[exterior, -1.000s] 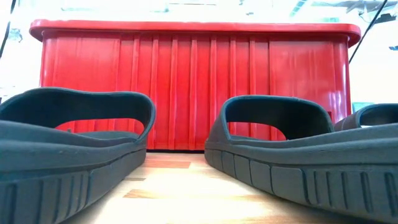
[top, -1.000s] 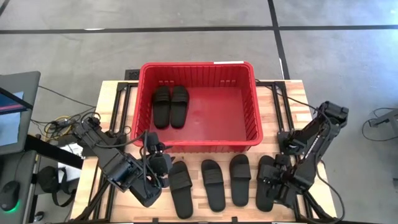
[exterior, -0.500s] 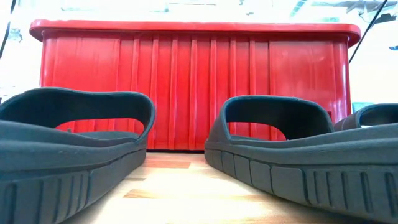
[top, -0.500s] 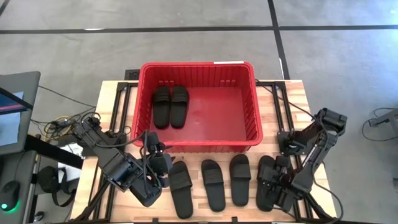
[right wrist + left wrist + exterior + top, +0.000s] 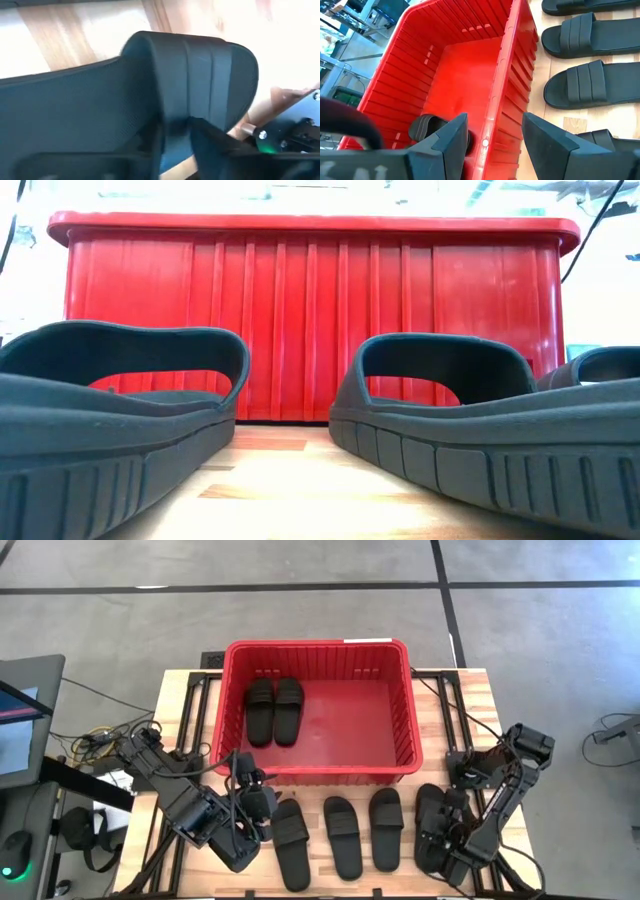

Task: Pick and place slides into bin
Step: Put the black slides into the red bin

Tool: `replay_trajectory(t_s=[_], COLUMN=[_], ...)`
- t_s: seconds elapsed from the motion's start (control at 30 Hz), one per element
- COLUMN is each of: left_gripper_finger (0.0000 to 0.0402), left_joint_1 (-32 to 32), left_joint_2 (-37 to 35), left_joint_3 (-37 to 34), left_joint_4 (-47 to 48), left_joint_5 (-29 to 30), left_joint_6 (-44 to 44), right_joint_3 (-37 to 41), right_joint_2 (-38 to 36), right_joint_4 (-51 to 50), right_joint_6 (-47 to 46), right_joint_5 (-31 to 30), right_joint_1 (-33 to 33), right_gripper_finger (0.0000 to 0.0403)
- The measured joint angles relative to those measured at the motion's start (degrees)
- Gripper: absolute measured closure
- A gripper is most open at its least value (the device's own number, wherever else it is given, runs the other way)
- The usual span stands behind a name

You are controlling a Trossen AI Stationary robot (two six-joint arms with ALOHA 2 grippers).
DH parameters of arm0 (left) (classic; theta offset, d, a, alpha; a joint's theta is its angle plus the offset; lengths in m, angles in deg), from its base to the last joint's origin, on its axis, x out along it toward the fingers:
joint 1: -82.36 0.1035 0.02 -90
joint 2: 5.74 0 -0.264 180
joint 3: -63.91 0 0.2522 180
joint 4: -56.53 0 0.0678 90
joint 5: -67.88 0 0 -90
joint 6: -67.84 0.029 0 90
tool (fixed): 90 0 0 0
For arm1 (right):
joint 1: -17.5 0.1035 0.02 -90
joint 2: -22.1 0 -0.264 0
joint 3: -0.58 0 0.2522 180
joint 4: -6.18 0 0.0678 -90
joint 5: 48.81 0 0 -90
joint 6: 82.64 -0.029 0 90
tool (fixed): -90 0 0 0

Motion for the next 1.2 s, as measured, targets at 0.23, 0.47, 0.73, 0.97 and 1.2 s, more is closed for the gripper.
replay_trajectory(t_s=[0.23, 0.47, 0.73, 0.97, 1.2], left_gripper_finger=[0.0225, 0.0225, 0.0225, 0.0225, 0.0225], left_joint_1=[-0.1, -0.5, -0.5, -0.1, 0.0], left_joint_2=[0.0, -0.1, -1.1, -1.9, -3.0], left_joint_3=[0.0, 0.0, 0.0, 0.0, 0.0], left_joint_4=[0.0, 0.0, 0.0, 0.0, 0.0], left_joint_5=[0.0, 0.0, 1.5, 4.1, 5.3], left_joint_6=[0.0, 0.0, 1.4, 3.6, 4.0], right_joint_3=[-1.4, -7.9, -19.1, -28.0, -33.8], right_joint_2=[-0.1, -0.1, -0.1, -0.8, -2.7], right_joint_4=[-1.9, -6.4, -14.8, -18.5, -18.7], right_joint_6=[-3.2, -2.6, -2.4, -0.6, 3.3], right_joint_5=[-1.3, -4.0, -6.6, -11.3, -16.6], right_joint_1=[0.7, 2.3, 4.5, 4.5, 2.3], right_gripper_finger=[0.0386, 0.0396, 0.04, 0.0401, 0.0402])
